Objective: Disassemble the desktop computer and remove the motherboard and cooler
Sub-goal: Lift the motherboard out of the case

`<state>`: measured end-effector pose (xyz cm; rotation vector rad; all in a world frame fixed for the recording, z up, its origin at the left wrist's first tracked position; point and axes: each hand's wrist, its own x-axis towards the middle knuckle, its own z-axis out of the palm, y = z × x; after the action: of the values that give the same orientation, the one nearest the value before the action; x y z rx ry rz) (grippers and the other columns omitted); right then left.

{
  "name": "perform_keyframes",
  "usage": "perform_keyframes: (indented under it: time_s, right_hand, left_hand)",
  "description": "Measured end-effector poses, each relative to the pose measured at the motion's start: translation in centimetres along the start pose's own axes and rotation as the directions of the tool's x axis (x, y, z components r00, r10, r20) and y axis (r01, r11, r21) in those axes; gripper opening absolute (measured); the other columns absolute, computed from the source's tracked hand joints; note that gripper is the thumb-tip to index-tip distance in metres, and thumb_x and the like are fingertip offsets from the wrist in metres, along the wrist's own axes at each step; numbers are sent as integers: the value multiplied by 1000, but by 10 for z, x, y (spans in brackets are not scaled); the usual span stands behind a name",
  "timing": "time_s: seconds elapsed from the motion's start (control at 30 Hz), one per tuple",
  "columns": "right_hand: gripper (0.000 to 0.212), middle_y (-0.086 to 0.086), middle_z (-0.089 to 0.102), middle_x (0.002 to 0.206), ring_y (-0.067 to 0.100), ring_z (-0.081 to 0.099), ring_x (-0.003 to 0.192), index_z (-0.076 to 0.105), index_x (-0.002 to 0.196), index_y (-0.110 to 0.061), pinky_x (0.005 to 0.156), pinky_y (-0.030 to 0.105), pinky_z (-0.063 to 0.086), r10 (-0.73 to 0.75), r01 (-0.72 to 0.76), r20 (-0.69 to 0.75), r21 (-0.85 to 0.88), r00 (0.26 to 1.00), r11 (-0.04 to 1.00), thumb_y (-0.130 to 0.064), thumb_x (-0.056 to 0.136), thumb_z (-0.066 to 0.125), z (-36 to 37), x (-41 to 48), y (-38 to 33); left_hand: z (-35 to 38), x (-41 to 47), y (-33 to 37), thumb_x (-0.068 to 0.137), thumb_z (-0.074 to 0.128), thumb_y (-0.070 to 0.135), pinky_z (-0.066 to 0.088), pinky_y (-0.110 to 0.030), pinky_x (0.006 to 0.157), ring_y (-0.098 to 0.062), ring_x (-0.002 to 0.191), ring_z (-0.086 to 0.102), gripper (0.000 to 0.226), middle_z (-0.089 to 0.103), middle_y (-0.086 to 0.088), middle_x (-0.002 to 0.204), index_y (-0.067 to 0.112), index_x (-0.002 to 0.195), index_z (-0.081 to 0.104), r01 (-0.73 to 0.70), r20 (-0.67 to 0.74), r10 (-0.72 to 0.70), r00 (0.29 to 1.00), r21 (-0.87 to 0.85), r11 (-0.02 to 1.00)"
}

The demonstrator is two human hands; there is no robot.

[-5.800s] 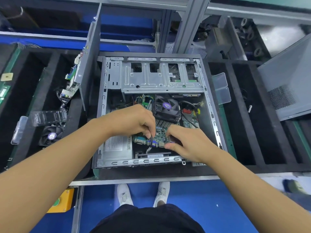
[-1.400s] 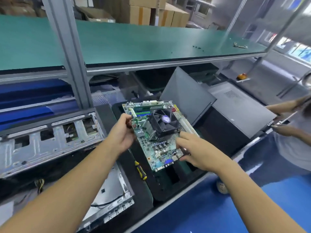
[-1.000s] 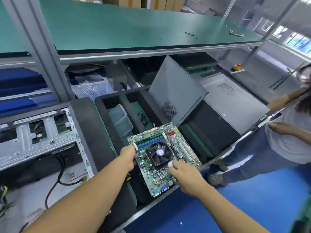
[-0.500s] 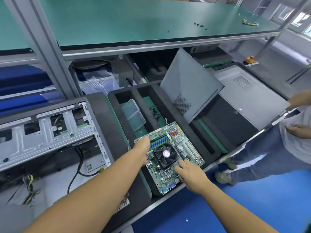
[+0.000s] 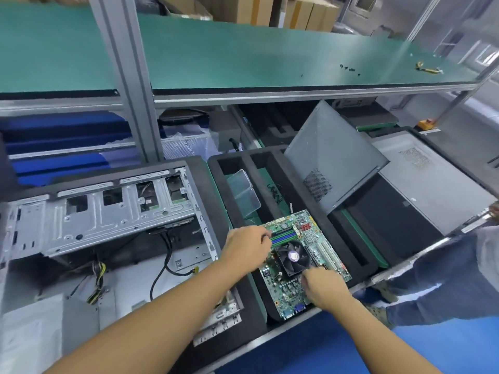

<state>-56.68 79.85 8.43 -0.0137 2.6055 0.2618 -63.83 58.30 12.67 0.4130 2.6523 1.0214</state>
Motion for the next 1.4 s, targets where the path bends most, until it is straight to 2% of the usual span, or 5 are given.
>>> perform_keyframes:
  time_s: [0.27,0.43,0.63,0.8,1.4]
  right_hand:
    - [26,8,73,86,14,57,54,69,98,-4,52,25,50,-86,-18,278,351,957,936,-14,97,45,-76,4,-66]
    - [27,5,69,85,18,60,64,59,94,-13,56,31,47,-177,93,22,782,984,616,-35,98,43,-124,15,-139]
    - [57,15,54,121,32,57,103,29,134,-2,78,33,40,-168,139,-20,661,986,738,-39,97,51,-134,30,-202]
    - [9,14,56,93,27,51,72,36,103,-6,62,36,40,-16,137,-195,626,981,768,-7,97,42,-127,39,-194]
    - [15,21,58,113,37,55,92,39,107,-7,77,37,45,44,41,-148,526,988,850,-5,93,45,-136,32,-213]
  left_hand:
    - [-68,-40,-47,99,43,27,41,-43,103,-10,113,58,32,67,12,120,28,122,65,-233,-184,250,951,110,966]
    - [-124,-69,-115,93,55,23,33,-45,108,-13,126,46,27,56,10,129,30,116,65,52,-411,54,910,242,969]
    - [-185,-130,-185,87,63,22,30,-53,103,-33,133,37,37,43,-11,145,18,124,64,565,-665,-302,683,218,796]
    - [-187,-172,-213,86,64,21,37,-53,105,-38,136,35,51,33,-16,152,8,134,51,661,-592,-463,660,164,732]
    - [-183,-197,-231,95,41,7,40,-36,66,-32,85,52,26,54,-19,110,4,120,35,703,-278,-775,568,-326,632]
